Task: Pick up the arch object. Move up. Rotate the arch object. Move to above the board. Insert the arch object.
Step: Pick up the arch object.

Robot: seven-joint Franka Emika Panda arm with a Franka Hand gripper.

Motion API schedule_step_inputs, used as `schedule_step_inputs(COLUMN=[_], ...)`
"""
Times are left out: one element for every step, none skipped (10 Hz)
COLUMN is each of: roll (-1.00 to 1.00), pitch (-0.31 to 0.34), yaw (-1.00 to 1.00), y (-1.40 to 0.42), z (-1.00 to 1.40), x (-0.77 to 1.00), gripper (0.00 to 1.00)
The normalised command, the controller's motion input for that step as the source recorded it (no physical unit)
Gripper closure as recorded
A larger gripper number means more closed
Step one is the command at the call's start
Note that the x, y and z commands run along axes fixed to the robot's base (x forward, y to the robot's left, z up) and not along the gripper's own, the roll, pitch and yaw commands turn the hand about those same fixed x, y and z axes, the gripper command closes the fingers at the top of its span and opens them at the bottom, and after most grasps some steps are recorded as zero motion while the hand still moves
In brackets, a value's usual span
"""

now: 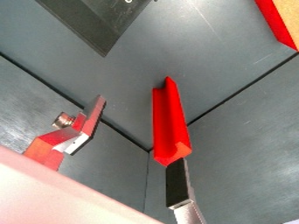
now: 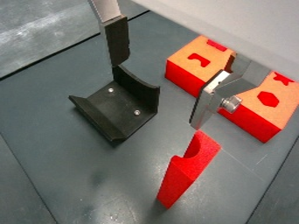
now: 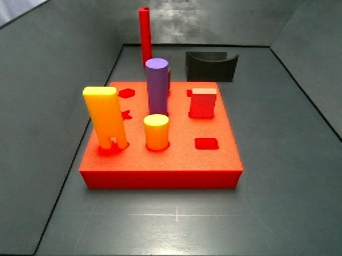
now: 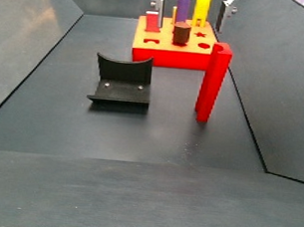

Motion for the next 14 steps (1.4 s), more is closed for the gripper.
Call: schedule_step_inputs(roll=[0.02,0.07,0.14,0.15,0.07,0.07,0.01,0.0,0.0,-0.02,0.0,0.0,0.0,0.0], pitch=[-0.074,-0.046,-0.059,-0.04,-0.02,-0.037,-0.007,0.0,0.0,0.0,0.0,0.0,0.0,0.0], yaw=[-0.03,0.0,0.0,0.0,-0.02,0.0,0.0,0.0,0.0,0.0,0.0,0.0,0.0,0.0], y=[0.05,0.13,0.09,0.07,0.14,0.19,0.08,0.02,0.0,0.0,0.0,0.0,0.0,0.0], z=[0.0,0.01,0.0,0.0,-0.6,-1.0,-1.0,-1.0,-1.0,0.0,0.0,0.0,0.0,0.0], x=[-0.91,-0.96,-1.0,-1.0,-0.53,-0.41,-0.02,0.01,0.05,0.0,0.0,0.0,0.0,0.0], gripper=[0.0,0.0,0.0,0.0,0.0,0.0,0.0,0.0,0.0,0.0,0.0,1.0,1.0,1.0])
